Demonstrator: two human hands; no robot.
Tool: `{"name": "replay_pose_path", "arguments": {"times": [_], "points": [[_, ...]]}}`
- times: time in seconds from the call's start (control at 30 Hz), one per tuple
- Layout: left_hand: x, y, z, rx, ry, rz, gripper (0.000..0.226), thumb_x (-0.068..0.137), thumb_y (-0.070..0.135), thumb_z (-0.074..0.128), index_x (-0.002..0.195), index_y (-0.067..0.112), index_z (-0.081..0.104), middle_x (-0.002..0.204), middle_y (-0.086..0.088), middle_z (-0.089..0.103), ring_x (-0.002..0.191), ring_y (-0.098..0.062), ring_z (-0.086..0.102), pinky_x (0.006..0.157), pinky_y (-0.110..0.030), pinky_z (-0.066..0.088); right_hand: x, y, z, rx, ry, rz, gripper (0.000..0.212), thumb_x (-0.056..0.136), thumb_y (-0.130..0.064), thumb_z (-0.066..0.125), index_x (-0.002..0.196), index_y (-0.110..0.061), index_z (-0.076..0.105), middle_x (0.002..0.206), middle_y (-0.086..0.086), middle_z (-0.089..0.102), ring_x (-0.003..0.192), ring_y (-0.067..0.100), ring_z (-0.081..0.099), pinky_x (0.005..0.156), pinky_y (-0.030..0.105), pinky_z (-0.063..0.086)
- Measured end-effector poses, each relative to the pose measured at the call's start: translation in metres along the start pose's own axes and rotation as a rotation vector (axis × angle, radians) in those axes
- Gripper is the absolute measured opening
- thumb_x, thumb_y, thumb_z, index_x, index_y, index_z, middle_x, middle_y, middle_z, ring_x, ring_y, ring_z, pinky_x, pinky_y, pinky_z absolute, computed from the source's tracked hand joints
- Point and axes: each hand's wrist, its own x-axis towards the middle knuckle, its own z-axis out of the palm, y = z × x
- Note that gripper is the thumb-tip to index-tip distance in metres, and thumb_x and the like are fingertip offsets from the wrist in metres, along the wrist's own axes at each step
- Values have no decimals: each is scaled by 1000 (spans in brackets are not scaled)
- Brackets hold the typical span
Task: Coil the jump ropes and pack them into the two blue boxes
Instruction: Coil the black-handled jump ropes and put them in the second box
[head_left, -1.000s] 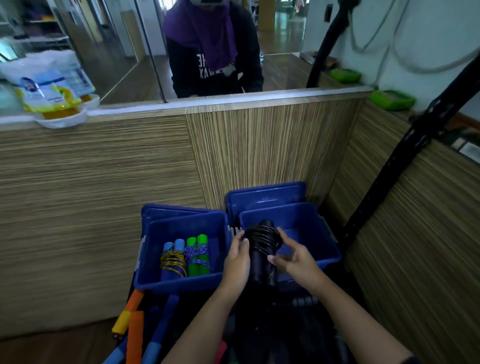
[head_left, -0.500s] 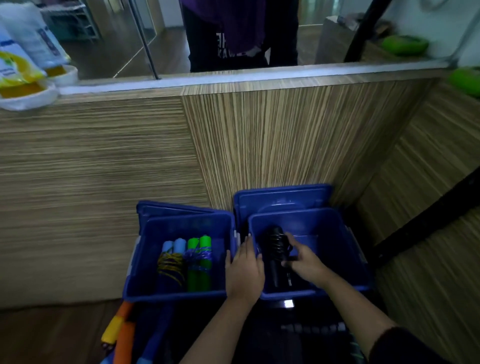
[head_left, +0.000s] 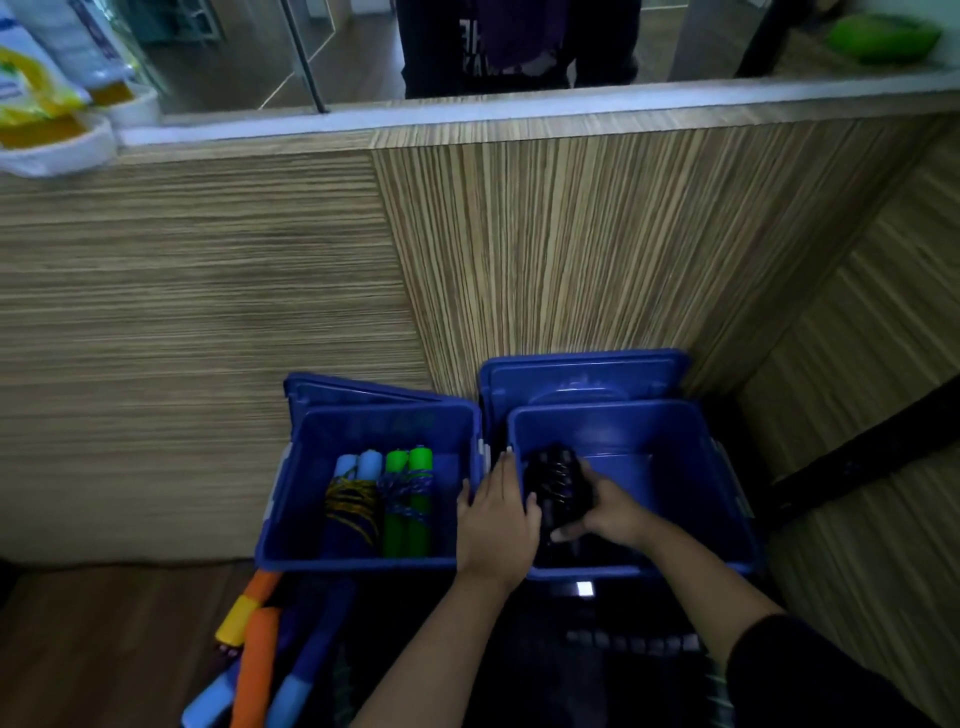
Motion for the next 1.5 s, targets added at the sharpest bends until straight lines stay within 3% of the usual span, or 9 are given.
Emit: {"name": "replay_pose_path", "arguments": {"times": [0.1,0.17,0.37,0.53,0.73,0.87,1.03,1.27,1.5], "points": [[-1,3,-7,-24,-103,7,83,81,49,-1,151,12,22,155,-2,29,142,-15,29,117,-43,18,-17,-9,-5,-18,63,9,94,47,-10,92,127,-25,44,120,-3,62,117,19,55,97,23,43],[-4,3,-11,-18,-126,13,73,88,47,3,152,15,16,158,2,21,144,-13,21,118,-43,10,-32,-17,-8,4,62,27,79,64,2,83,120,-28,37,115,-8,54,113,12,50,86,14,38],[-30,13,-30,-4,-146,64,68,91,48,13,152,16,18,159,1,19,145,-15,19,117,-48,10,-71,-27,-5,14,198,-20,69,75,-3,77,134,-17,44,118,-7,51,108,11,48,82,15,39],[-61,21,-48,-31,-146,102,59,99,35,39,152,18,19,158,0,22,144,-15,21,117,-46,10,-116,-30,15,7,421,-65,63,76,-11,77,132,-4,50,133,9,52,120,28,52,101,42,44],[-116,18,-53,-46,-196,157,57,100,35,37,151,19,20,157,2,24,143,-15,24,117,-46,15,-184,-14,56,-12,590,-115,49,81,-8,72,127,-7,55,129,11,50,116,25,54,92,32,46],[-160,10,-40,-75,-257,185,56,100,35,38,151,19,21,156,2,26,139,-18,31,113,-43,27,-227,13,90,-9,567,-59,47,82,-4,70,127,-3,54,119,7,53,109,21,56,87,24,44],[-209,0,-20,-136,-458,123,58,97,32,43,150,20,23,147,-5,36,126,-27,46,96,-40,45,-250,53,123,-13,455,82,58,81,-11,73,133,-9,49,137,9,45,122,26,50,92,23,42],[-241,-5,15,-25,-638,4,69,91,34,56,148,26,19,138,-8,42,123,-28,50,96,-39,42,-244,84,133,-79,280,150,59,82,-15,72,135,-13,47,142,7,38,129,25,43,102,28,41],[-239,1,32,-87,-518,-54,64,94,18,55,148,24,22,132,-11,47,118,-29,52,93,-37,45,-216,86,107,-167,260,68,58,82,-14,71,135,-10,47,136,9,41,126,24,44,104,26,37]]}}
